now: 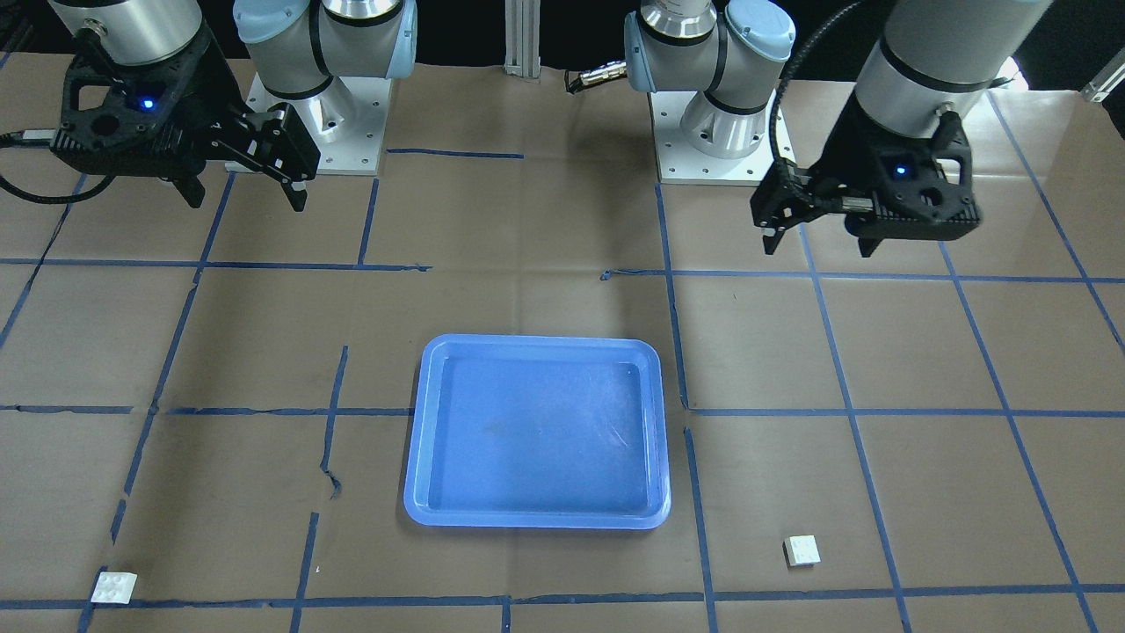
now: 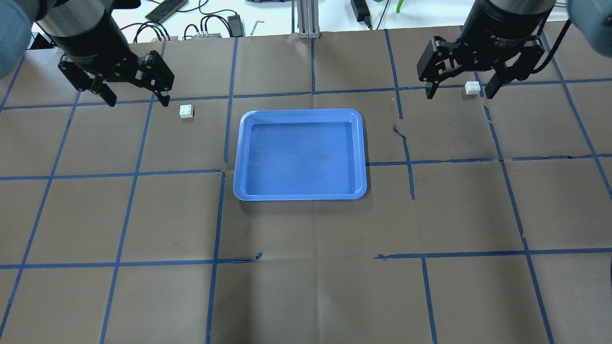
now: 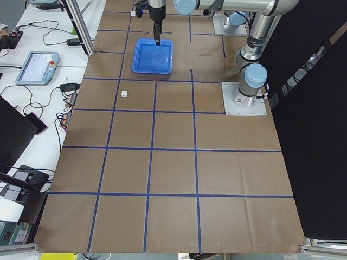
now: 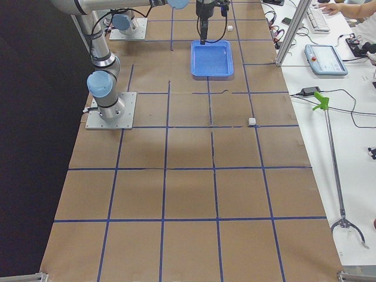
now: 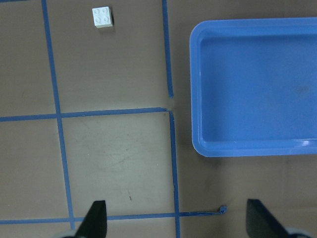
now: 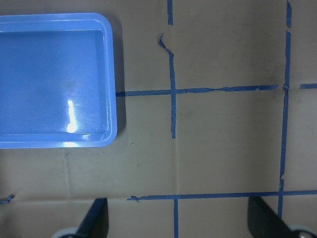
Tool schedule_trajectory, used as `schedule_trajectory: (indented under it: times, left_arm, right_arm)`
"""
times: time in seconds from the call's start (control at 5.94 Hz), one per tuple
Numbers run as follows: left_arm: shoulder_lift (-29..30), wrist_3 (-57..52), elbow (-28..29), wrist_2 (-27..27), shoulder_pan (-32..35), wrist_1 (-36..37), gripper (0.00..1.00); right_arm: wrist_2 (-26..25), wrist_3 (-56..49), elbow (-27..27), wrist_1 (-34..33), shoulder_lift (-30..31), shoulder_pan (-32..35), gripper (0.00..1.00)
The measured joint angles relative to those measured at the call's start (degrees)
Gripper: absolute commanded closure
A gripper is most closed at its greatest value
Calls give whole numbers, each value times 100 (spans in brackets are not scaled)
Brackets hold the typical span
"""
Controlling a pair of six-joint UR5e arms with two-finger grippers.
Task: Assemble white blocks and place on blue tray
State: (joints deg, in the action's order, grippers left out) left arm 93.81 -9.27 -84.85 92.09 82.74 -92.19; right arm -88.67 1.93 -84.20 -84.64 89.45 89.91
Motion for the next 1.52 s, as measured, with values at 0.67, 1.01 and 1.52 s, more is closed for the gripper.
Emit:
schedule_trajectory:
  times: [0.67,1.01,1.52]
  left_arm:
    - [1411,-1288,12,-166,-988,1423,1]
    - [2372,-1236,21,-242,-831,2475,1]
    - [3278,-1068,241,-252,-496,3550,1]
  right_arm:
    - [0,3,-25,59,-6,-6,0]
    - [-12,-236,-32,69,-17,-19,0]
    - [-19,-2750,-15,-34,-82,-134,0]
